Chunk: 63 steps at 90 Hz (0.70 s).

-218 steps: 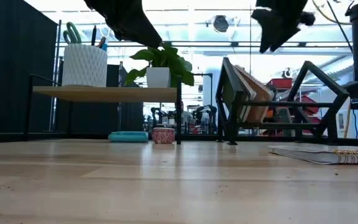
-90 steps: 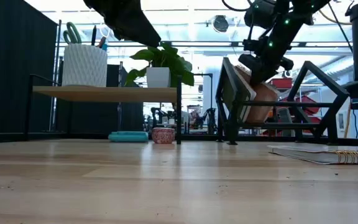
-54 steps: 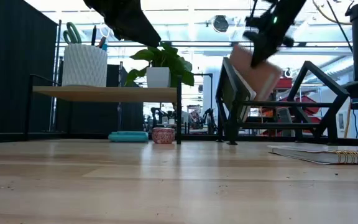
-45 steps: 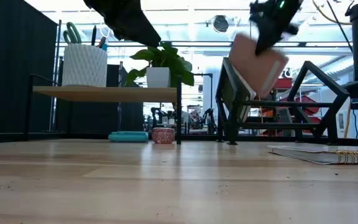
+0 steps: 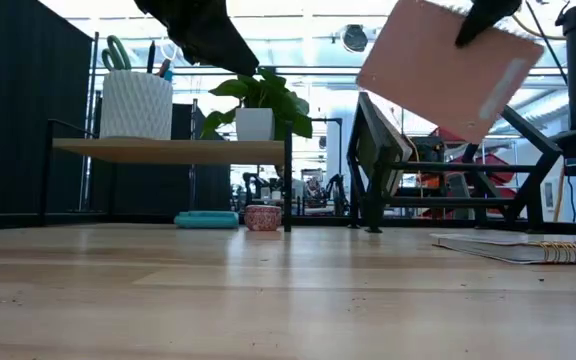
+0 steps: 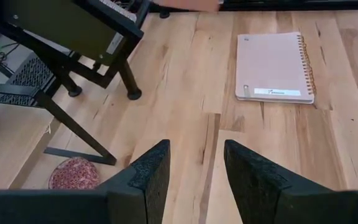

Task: Stock shelves
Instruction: Remove the pink notebook from the black bookshelf

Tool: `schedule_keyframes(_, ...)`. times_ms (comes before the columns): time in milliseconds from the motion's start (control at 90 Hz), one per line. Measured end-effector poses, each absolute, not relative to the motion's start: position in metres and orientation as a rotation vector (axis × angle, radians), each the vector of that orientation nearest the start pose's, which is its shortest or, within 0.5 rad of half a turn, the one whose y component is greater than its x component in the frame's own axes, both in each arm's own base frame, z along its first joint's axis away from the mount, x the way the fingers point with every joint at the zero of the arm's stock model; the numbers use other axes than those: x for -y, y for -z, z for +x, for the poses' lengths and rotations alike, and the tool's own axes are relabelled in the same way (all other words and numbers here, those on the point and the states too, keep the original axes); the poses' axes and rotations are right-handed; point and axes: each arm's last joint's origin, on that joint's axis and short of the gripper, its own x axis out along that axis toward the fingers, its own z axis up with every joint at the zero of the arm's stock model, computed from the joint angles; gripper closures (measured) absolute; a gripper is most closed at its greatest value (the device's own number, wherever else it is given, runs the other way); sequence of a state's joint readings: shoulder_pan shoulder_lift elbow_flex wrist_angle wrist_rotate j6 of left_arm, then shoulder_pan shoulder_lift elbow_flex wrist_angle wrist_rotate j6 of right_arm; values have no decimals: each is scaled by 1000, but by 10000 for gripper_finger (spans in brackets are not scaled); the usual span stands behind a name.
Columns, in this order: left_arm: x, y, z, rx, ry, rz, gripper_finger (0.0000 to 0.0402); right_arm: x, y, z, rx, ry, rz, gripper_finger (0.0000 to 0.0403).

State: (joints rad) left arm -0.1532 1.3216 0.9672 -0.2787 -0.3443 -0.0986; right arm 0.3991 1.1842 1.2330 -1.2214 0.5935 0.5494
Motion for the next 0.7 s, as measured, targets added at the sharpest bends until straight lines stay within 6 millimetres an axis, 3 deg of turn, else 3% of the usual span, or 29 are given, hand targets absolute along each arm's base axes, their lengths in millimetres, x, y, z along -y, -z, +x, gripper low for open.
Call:
schedule_keyframes(333, 33, -274, 280, -604, -215, 60, 262, -117, -291, 207, -1088, 342, -269, 390)
schedule_keyframes(700, 33, -274, 280, -604, -215, 60, 262, -146, -238, 231, -1250, 344, -483, 390)
